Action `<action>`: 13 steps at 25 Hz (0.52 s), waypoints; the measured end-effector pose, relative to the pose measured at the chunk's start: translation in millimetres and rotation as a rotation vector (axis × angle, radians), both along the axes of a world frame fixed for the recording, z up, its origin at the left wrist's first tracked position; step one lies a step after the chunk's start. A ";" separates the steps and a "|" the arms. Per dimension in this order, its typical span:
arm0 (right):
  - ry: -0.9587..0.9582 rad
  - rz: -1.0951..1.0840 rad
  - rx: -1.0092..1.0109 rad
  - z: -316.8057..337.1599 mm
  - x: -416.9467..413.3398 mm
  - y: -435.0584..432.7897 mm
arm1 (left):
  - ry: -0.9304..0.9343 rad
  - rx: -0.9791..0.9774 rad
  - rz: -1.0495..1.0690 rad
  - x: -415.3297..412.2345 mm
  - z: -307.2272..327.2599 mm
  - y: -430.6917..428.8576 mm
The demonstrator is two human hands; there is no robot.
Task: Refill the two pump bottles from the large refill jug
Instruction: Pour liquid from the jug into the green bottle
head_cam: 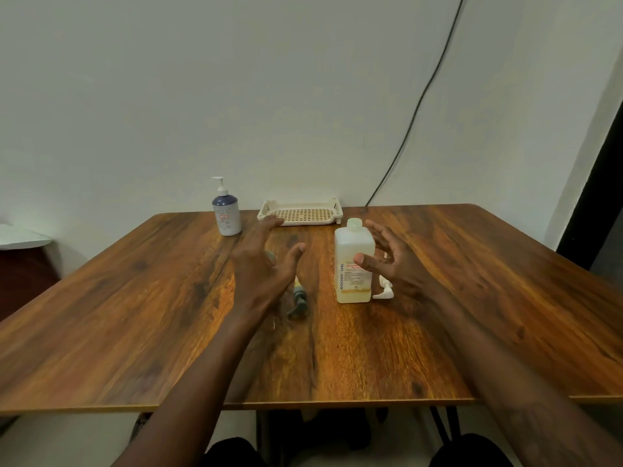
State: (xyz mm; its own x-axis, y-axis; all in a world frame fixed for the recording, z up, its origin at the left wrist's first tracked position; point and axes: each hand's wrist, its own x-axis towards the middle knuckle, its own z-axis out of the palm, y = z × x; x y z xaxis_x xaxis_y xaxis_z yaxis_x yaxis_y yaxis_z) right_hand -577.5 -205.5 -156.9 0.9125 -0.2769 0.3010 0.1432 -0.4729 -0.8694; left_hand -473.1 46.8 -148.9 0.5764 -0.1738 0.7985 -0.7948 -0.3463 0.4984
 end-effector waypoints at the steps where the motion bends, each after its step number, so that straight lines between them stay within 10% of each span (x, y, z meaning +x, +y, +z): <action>1: 0.009 0.017 0.010 -1.6 3.4 2.9 | 0.015 0.011 0.043 6.2 -1.7 9.0; 13: -0.096 -0.097 0.101 -10.9 26.7 24.9 | 0.399 0.065 -0.097 27.7 -33.2 45.3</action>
State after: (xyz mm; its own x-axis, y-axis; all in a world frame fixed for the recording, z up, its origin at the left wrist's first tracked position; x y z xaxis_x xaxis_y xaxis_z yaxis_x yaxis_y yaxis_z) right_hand -550.8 -180.6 -167.8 0.8483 -0.3955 0.3520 0.1863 -0.3995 -0.8976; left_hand -445.5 92.1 -182.1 0.8167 -0.2851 0.5017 -0.5745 -0.3200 0.7533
